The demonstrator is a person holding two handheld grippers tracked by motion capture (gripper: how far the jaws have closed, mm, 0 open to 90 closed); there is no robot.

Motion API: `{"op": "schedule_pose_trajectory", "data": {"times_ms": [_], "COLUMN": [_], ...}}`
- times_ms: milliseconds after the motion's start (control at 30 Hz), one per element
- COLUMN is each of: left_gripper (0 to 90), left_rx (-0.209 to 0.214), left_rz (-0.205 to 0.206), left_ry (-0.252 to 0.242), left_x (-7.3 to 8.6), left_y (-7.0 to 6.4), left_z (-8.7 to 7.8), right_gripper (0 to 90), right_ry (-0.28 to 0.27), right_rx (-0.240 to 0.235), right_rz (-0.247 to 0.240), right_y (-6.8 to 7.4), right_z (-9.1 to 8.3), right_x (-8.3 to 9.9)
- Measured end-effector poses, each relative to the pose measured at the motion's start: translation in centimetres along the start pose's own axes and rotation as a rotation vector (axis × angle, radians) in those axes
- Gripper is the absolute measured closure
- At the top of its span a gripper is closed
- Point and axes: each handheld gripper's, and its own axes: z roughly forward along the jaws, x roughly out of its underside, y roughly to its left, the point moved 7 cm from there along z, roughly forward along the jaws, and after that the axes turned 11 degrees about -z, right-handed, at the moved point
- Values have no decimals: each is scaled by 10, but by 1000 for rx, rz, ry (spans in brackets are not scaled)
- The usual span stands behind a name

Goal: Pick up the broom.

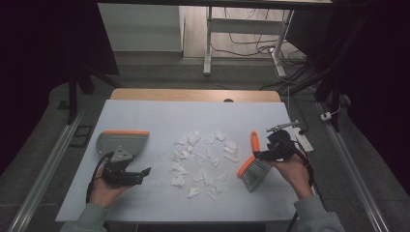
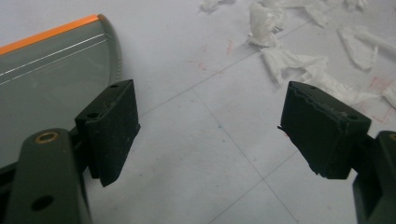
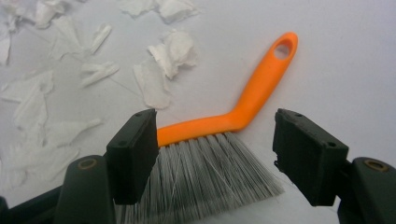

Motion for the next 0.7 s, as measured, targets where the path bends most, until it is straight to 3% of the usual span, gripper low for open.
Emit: {"op": "schedule_pose_trajectory", "data": {"times_ms": [67, 100, 167, 300, 400, 467, 500, 600, 700], "left_gripper": [202, 202, 201, 201, 202, 201, 201, 201, 201], "left_rx": [6, 6, 10, 9, 14, 13, 12, 10, 9], "left_rz": [15, 19, 25, 35, 39, 45, 48, 49, 50], "left_ry": [4, 4, -2, -10, -15, -15, -15, -18, -20], "left_x": [1, 1, 2, 4, 5, 5, 5, 5, 5], "left_y": [-2, -2, -2, -3, -5, -6, -6, -6, -6], "left_z": [0, 0, -2, -6, -7, -6, -6, -6, -6], "right_gripper": [317, 317, 318, 323, 333, 333, 333, 338, 346], "right_ry": [30, 30, 83, 119, 181, 216, 216, 282, 299], "right_rx": [1, 1, 22, 23, 58, 57, 57, 79, 90], "right_rz": [44, 44, 83, 136, 187, 214, 214, 226, 236], "right_y": [-3, -3, -8, -10, -15, -18, -18, -19, -20], "right_z": [6, 6, 18, 29, 41, 47, 47, 57, 61], "right_x": [0, 0, -1, -6, -13, -14, -14, -15, -14]}}
